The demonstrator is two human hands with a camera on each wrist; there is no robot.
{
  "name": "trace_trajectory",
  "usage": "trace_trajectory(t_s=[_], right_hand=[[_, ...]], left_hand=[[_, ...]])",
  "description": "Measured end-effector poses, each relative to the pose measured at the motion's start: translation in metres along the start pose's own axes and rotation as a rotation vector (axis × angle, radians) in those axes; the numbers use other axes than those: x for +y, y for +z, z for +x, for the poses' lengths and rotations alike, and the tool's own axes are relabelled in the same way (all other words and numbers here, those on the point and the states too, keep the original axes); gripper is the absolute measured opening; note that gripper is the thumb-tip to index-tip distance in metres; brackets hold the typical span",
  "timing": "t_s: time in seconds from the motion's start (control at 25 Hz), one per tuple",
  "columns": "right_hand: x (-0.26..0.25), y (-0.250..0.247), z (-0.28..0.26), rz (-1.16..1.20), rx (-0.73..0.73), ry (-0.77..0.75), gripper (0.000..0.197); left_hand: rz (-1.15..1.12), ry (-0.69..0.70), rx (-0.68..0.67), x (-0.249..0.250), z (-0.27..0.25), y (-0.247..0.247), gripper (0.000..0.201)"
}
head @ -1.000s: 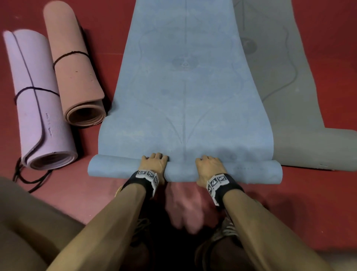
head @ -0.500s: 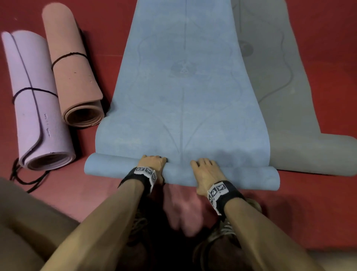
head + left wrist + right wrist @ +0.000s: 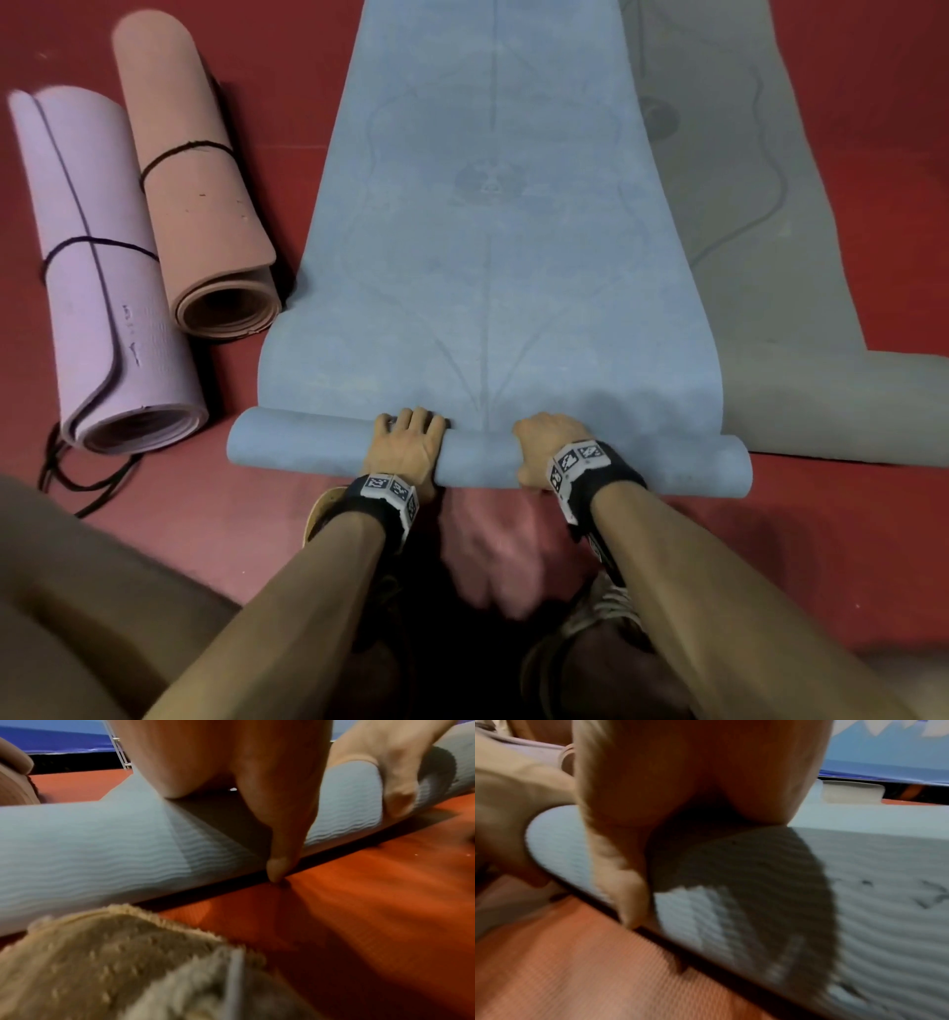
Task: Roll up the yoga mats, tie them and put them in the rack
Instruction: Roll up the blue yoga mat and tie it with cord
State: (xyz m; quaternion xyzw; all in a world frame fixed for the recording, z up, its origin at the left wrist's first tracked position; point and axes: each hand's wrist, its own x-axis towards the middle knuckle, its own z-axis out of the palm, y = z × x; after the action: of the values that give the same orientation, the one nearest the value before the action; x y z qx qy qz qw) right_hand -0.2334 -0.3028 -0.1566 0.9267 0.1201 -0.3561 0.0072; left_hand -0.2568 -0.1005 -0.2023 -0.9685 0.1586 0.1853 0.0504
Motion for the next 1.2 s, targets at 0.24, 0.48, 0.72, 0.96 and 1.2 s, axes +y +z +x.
trace_trajectory(t_s=[0.24, 0.48, 0.72, 0.96, 1.2], right_hand=[[0.000, -0.004, -0.006, 0.052, -0.077, 0.002, 0.043], [-0.004, 0.036, -0.021, -0.181, 0.263, -0.047, 0.068], [-0.008, 0.022, -0.017, -0.137, 0.189, 0.017, 0.054], [0.000, -0.012, -0.003, 0.075, -0.132, 0.023, 0.047], [0.000, 0.001, -0.012, 0.027, -0.016, -0.007, 0.057]], left_hand=[[-0.048, 0.010, -0.094, -0.004, 0.004, -0.009, 0.067], [-0.055, 0.021, -0.268, -0.008, 0.027, -0.027, 0.059], [-0.099, 0.014, -0.235, -0.011, 0.021, -0.020, 0.074], [-0.058, 0.085, 0.038, -0.005, -0.006, -0.004, 0.074], [-0.082, 0.050, -0.107, -0.006, 0.006, -0.024, 0.067]])
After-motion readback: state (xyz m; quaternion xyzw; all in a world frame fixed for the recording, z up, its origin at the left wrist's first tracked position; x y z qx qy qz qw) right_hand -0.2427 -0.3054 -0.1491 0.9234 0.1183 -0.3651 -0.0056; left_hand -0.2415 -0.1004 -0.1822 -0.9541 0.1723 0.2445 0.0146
